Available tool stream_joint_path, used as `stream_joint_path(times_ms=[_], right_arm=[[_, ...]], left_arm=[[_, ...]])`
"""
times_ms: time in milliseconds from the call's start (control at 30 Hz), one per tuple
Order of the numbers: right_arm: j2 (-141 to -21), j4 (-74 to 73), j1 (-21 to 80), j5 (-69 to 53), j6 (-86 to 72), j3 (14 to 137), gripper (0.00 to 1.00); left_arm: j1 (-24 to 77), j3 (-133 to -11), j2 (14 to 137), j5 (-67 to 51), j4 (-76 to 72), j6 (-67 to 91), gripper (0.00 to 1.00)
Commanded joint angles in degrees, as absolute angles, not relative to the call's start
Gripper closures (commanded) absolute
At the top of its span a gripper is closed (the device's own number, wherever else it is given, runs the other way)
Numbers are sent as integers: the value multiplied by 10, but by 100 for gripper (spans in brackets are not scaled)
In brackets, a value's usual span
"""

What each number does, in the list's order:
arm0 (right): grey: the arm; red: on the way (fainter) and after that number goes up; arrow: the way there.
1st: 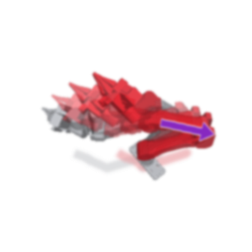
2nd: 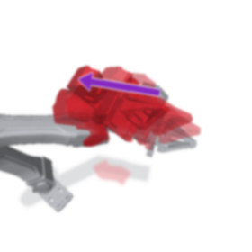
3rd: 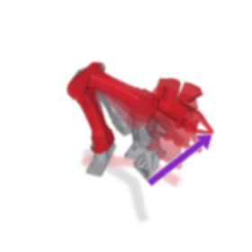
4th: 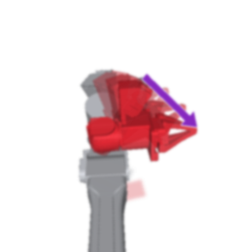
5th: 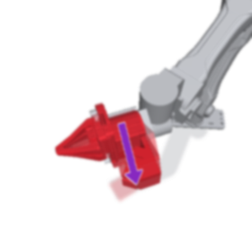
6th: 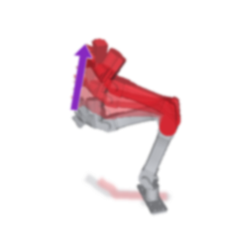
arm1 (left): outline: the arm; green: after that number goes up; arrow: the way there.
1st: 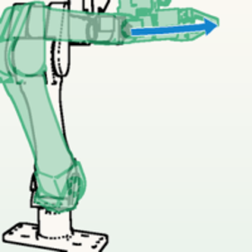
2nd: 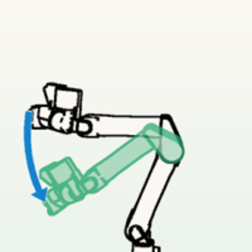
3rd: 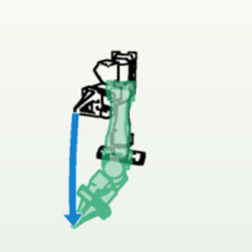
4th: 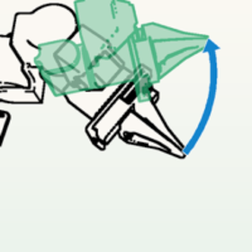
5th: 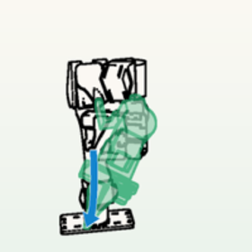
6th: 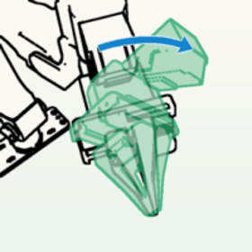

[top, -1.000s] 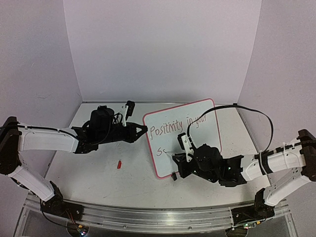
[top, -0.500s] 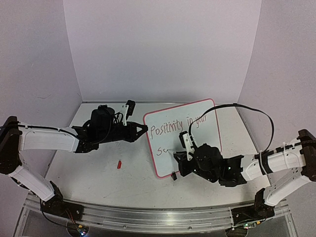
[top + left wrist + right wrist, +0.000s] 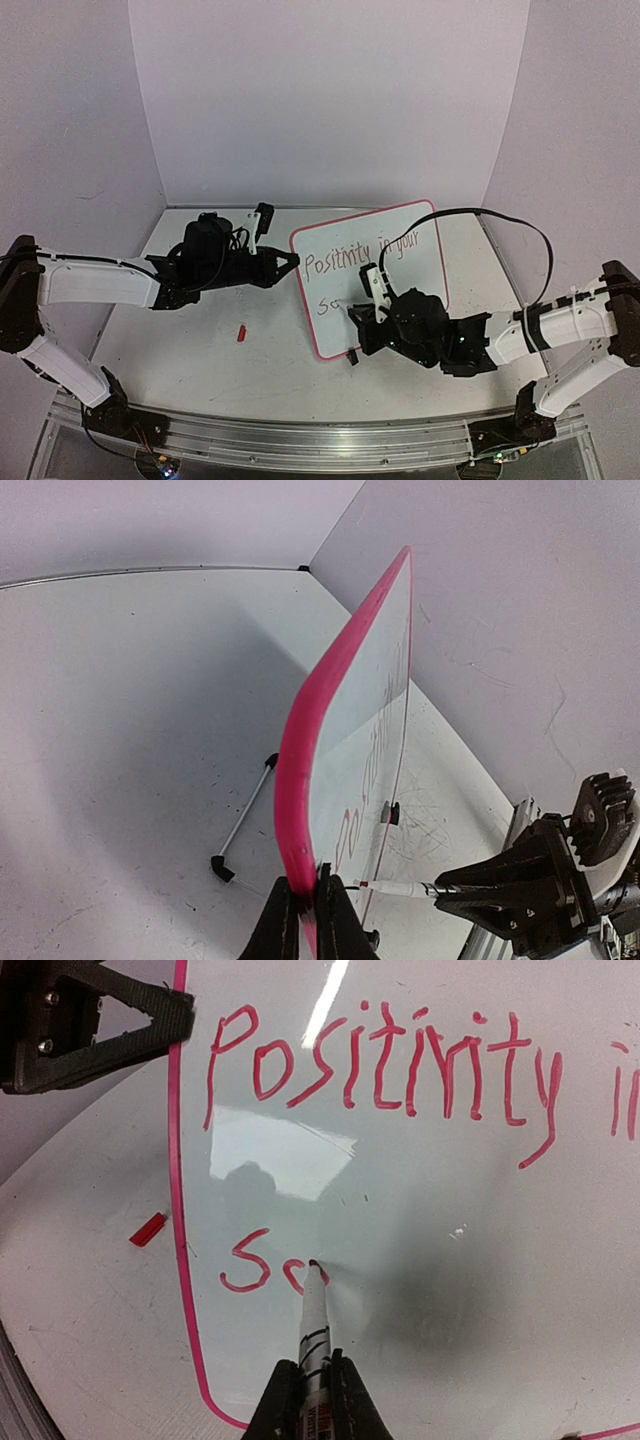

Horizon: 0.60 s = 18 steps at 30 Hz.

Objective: Write a sentence on the whiteboard

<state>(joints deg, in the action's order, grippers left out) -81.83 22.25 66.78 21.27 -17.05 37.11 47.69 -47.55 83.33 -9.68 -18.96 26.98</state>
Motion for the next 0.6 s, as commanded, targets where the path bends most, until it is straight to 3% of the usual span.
stream_joint_path(times_ms=[0,567], right_arm=[[-832,238,666,203,-163,396,100],[-761,248,636,177,-173,371,100]], left_arm=[[477,-491,840,-76,-174,244,100],[477,-488,838,-73,-174,243,100]])
